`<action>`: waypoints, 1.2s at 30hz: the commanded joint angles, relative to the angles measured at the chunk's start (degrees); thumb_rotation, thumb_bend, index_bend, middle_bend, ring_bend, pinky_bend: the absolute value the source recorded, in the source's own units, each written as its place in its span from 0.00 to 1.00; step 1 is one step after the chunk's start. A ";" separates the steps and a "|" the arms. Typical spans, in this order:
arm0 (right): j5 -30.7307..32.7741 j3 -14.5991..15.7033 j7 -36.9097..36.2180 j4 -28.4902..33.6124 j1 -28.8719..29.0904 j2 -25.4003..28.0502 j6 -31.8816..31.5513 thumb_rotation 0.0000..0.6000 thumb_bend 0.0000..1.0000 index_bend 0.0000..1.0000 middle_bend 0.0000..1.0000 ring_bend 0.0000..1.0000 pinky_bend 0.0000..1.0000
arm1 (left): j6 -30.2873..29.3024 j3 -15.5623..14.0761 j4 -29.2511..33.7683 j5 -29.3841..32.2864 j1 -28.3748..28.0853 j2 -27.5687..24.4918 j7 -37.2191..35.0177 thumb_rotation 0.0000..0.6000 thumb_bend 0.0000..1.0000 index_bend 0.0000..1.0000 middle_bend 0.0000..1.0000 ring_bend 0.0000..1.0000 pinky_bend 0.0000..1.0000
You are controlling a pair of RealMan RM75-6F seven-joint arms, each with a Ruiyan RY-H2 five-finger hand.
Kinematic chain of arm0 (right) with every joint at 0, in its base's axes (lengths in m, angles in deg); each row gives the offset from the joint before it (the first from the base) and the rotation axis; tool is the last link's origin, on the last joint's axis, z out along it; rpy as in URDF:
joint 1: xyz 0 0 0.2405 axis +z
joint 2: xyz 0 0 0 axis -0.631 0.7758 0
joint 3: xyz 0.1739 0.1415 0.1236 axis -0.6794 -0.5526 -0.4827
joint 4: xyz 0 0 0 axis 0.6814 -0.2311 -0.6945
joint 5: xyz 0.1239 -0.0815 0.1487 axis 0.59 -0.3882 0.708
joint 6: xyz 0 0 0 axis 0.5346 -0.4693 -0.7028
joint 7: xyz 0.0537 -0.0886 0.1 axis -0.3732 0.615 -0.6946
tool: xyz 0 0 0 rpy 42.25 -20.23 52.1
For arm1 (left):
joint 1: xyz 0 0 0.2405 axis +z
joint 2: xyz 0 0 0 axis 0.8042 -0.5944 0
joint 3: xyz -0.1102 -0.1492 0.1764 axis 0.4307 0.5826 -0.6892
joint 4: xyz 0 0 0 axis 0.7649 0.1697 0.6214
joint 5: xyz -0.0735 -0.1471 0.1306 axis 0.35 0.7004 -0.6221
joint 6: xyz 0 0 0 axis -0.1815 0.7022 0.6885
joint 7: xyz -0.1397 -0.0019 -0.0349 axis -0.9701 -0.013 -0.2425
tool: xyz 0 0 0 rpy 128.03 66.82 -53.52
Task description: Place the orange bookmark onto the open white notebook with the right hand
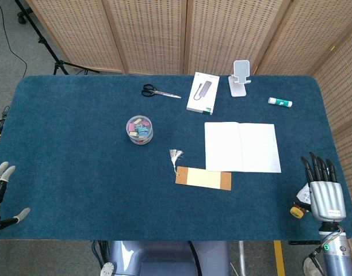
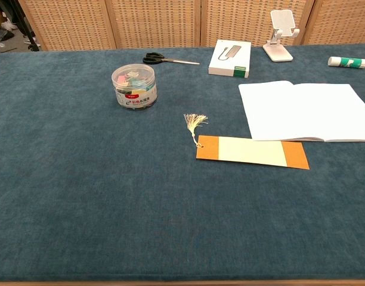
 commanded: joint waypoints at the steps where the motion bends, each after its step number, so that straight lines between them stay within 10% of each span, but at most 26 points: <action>1: -0.30 -0.09 -0.57 -0.56 -0.31 -0.05 0.52 1.00 0.00 0.00 0.00 0.00 0.00 | 0.25 -0.07 -0.02 -0.02 -0.06 0.03 0.11 1.00 0.00 0.00 0.00 0.00 0.00; 18: -2.99 -3.54 -1.23 7.63 10.89 1.13 18.61 1.00 0.00 0.09 0.00 0.00 0.00 | 0.77 0.00 0.19 0.00 -0.19 -0.04 0.31 1.00 0.00 0.00 0.00 0.00 0.00; 26: 11.03 -9.86 9.02 10.13 21.70 -5.22 32.59 1.00 0.00 0.16 0.00 0.00 0.00 | 1.31 0.41 0.06 0.97 -0.35 -0.35 -0.59 1.00 0.00 0.00 0.00 0.00 0.00; 36: 30.50 -12.33 23.81 8.00 29.60 -17.38 32.90 1.00 0.00 0.17 0.00 0.00 0.00 | 2.01 0.68 -0.19 1.71 -0.57 -0.95 -2.21 1.00 0.00 0.00 0.00 0.00 0.00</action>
